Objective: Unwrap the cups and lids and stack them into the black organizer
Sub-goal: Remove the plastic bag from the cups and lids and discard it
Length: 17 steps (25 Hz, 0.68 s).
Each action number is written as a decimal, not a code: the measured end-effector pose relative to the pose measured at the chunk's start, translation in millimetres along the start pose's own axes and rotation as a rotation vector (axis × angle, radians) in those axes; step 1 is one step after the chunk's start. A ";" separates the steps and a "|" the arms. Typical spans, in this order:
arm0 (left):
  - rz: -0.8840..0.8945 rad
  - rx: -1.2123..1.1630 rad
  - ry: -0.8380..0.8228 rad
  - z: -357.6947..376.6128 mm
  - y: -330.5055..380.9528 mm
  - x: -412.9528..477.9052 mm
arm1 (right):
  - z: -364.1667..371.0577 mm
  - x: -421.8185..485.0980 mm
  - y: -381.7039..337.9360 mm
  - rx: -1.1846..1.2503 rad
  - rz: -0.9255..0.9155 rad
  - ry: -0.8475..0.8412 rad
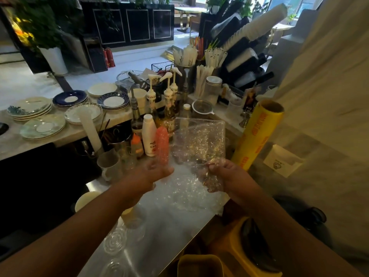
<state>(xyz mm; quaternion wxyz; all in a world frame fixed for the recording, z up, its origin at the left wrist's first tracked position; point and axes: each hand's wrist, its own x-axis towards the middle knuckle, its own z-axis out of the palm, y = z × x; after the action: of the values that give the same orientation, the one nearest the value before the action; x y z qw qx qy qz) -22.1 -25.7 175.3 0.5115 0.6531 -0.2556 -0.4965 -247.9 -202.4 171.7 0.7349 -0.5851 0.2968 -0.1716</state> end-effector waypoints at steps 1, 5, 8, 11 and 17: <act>-0.007 -0.016 -0.053 0.9 0.3 1.8 | -2.7 -1.0 -1.0 0.034 0.003 -0.027; 0.013 -0.008 -0.109 12.0 4.4 7.1 | -14.2 -5.8 -2.0 0.037 0.011 -0.111; 0.012 0.038 -0.053 23.0 2.5 15.4 | -26.4 -2.5 5.9 0.045 0.040 -0.037; 0.004 0.080 -0.036 29.0 -2.3 23.1 | -35.2 -0.7 11.0 0.068 0.047 0.041; 0.037 0.014 -0.068 44.8 -6.0 29.9 | -48.6 -5.3 17.6 0.196 0.041 0.108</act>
<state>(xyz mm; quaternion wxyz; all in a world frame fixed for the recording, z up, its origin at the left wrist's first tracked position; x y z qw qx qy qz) -52.6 -67.4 158.9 0.5068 0.6346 -0.2884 -0.5072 -284.7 -231.6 149.2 0.7749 -0.4942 0.3295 -0.2161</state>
